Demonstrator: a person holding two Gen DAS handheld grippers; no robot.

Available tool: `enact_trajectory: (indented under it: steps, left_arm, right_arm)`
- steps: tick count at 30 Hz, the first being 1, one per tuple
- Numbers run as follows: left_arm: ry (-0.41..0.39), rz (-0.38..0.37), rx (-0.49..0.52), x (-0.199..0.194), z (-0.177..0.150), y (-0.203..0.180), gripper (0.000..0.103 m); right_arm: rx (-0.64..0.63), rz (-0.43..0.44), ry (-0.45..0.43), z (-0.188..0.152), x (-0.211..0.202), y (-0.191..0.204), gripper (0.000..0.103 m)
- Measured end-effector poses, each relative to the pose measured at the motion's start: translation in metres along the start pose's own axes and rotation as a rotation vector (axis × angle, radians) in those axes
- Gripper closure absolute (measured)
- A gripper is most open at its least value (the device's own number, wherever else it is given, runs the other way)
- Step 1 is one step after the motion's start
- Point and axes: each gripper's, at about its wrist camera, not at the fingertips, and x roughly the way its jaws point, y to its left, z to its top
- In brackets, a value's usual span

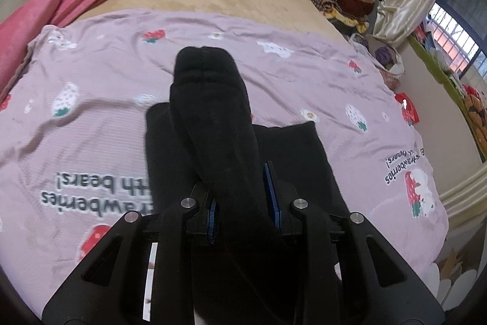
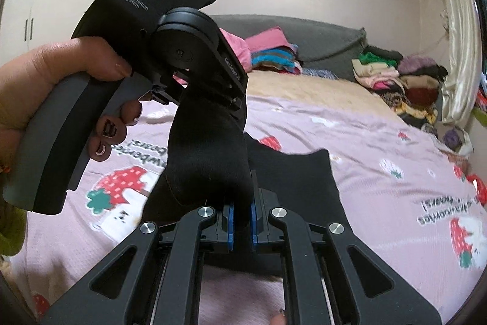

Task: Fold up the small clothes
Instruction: 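Lift the sweater edge with both grippers and fold it over the other half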

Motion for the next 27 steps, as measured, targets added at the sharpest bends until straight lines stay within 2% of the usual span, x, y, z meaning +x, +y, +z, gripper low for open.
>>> enact_trajectory:
  steps: [5,12,15,17,18,19,20,24,26,27]
  left_arm:
    - [0.048,0.004,0.022,0.027,0.000,-0.023,0.083]
    - [0.119,0.021,0.037,0.062,-0.001,-0.038,0.073]
    - [0.148,0.012,0.025,0.073,0.001,-0.041,0.065]
    - [0.159,0.002,0.023,0.076,0.001,-0.044,0.051]
    - [0.160,-0.016,0.023,0.077,0.002,-0.047,0.047]
    - [0.154,-0.047,0.016,0.076,0.002,-0.048,0.035]
    - [0.155,-0.066,0.013,0.076,0.003,-0.049,0.028]
    - [0.123,-0.142,0.000,0.064,-0.001,-0.047,0.027]
    - [0.094,-0.145,-0.014,0.054,-0.003,-0.039,0.027]
    - [0.070,-0.120,-0.020,0.047,-0.005,-0.030,0.027]
  right_arm:
    - [0.052,-0.002,0.049,-0.013,0.008,-0.019,0.097]
    - [0.240,0.092,0.137,-0.028,0.027,-0.056,0.096]
    - [0.340,0.148,0.163,-0.034,0.032,-0.070,0.096]
    - [0.397,0.177,0.176,-0.037,0.035,-0.077,0.095]
    - [0.422,0.187,0.182,-0.039,0.036,-0.080,0.095]
    - [0.443,0.193,0.192,-0.040,0.037,-0.083,0.095]
    - [0.458,0.197,0.201,-0.042,0.037,-0.085,0.095]
    - [0.549,0.238,0.236,-0.052,0.042,-0.096,0.094]
    - [0.581,0.278,0.261,-0.055,0.045,-0.101,0.086]
    - [0.598,0.302,0.282,-0.056,0.046,-0.103,0.082]
